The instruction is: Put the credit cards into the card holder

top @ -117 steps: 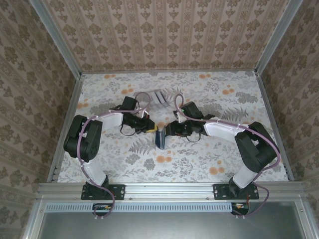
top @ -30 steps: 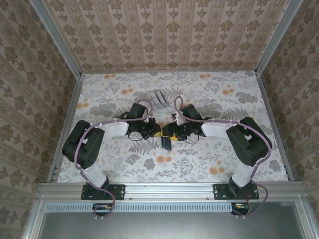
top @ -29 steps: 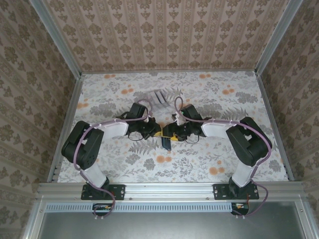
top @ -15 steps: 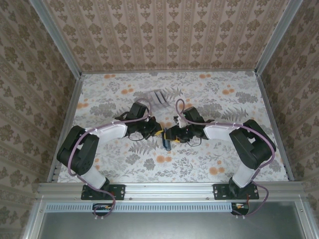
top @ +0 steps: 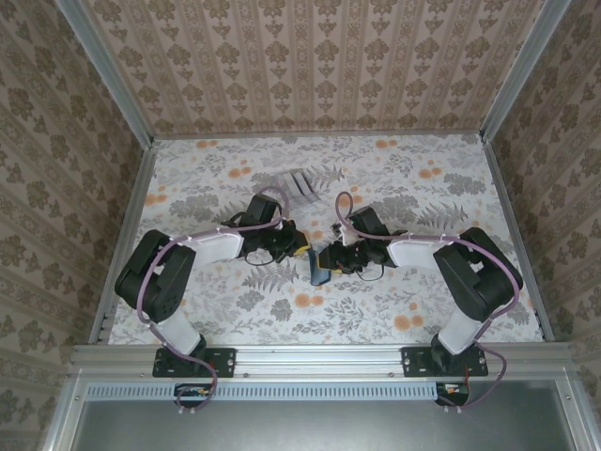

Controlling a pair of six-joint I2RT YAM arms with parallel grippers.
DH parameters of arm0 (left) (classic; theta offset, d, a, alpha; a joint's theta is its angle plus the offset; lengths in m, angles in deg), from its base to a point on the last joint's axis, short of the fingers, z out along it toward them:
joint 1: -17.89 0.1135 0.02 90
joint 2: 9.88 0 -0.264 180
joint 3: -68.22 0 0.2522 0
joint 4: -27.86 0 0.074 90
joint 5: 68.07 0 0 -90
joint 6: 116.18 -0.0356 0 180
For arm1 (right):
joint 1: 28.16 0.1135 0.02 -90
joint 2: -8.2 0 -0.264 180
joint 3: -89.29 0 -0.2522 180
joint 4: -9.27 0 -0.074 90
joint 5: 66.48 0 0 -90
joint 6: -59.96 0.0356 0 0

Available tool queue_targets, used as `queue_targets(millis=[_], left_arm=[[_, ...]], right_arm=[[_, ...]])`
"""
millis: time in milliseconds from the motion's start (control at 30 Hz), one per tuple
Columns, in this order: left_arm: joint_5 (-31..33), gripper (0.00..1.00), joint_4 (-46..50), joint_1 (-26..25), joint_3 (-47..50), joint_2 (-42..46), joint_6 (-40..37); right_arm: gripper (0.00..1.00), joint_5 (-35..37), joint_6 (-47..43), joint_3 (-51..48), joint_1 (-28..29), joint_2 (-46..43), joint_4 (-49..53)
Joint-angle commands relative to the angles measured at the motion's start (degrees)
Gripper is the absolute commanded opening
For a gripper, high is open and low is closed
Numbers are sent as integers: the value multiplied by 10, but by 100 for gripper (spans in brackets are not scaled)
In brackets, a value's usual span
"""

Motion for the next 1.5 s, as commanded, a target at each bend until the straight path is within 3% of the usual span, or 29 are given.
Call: queue_targets(millis=[0, 500, 600, 833, 1267, 1467], left_arm=[[-14, 0, -32, 5, 19, -29, -24], [-34, 0, -35, 23, 24, -53, -70], [-35, 0, -35, 24, 24, -56, -72], [-42, 0, -42, 25, 22, -60, -72], [-66, 0, -84, 13, 17, -47, -14], [-71, 0, -116, 2, 20, -53, 19]], right_arm=[[35, -11, 5, -9, -2, -22, -14], [42, -6, 8, -19, -14, -37, -21], [51, -11, 11, -23, -14, -37, -33], [46, -14, 9, -20, -16, -26, -36], [77, -10, -23, -2, -4, 8, -22], [77, 8, -29, 11, 7, 19, -10]])
